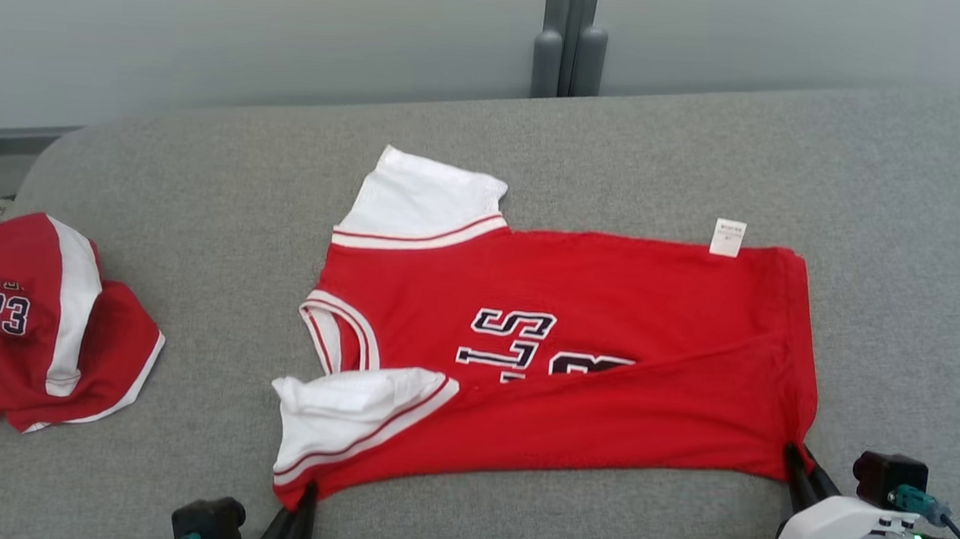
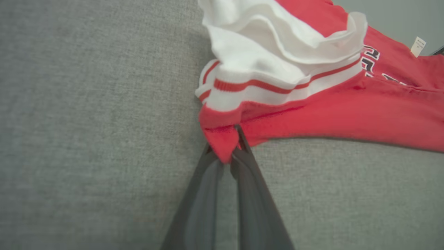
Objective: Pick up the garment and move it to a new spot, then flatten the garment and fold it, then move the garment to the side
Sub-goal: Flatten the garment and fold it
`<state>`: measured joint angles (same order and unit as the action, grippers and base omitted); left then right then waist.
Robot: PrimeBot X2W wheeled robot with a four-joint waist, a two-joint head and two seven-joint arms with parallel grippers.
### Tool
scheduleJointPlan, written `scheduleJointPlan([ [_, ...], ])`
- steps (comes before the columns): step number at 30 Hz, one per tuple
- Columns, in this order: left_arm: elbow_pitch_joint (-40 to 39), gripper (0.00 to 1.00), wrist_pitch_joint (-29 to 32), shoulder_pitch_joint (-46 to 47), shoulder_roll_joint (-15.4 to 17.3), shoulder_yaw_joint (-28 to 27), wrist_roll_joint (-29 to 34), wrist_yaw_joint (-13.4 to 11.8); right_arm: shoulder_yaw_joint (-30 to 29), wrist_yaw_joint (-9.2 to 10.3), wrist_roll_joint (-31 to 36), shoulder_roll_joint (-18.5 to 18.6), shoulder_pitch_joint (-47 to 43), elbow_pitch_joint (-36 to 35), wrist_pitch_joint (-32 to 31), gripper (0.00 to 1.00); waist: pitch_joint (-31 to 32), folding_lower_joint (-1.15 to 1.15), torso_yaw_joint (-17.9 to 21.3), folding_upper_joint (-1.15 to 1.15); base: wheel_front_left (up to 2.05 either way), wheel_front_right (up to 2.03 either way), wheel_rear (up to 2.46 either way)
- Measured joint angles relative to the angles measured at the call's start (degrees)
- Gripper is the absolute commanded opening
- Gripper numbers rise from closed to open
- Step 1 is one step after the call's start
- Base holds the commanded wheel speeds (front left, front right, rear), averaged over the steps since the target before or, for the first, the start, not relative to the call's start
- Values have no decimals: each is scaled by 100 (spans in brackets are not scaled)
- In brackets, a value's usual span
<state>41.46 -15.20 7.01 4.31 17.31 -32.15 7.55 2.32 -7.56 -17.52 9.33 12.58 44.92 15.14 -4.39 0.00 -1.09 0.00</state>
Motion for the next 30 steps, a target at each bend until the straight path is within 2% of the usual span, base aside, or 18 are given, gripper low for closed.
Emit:
scheduleJointPlan([
  [12,396,0,0,-500,47,-43,155,1,400,1,-374,62,-546,-68,-1,0,757,0,-23,0,0,0,0],
  [22,332,0,1,-498,78,167,307,0,422,1,-526,86,-780,-220,-1,0,750,0,9,0,0,0,0],
  [23,320,0,1,-478,82,183,320,0,391,1,-527,79,-780,-223,-1,38,739,0,29,0,0,0,0],
  [24,314,0,1,-459,81,186,320,0,346,1,-527,73,-779,-223,-1,100,729,0,49,0,0,0,0],
  [25,297,44,2,-452,85,188,325,0,302,2,-525,68,-778,-231,-1,100,718,0,71,0,0,0,0],
  [26,266,100,2,-450,92,178,361,0,254,3,-508,65,-778,-265,-1,100,708,0,92,0,0,0,0],
  [30,141,100,3,-433,125,148,487,0,16,3,-347,42,-775,-449,-1,100,664,0,155,0,0,0,0],
])
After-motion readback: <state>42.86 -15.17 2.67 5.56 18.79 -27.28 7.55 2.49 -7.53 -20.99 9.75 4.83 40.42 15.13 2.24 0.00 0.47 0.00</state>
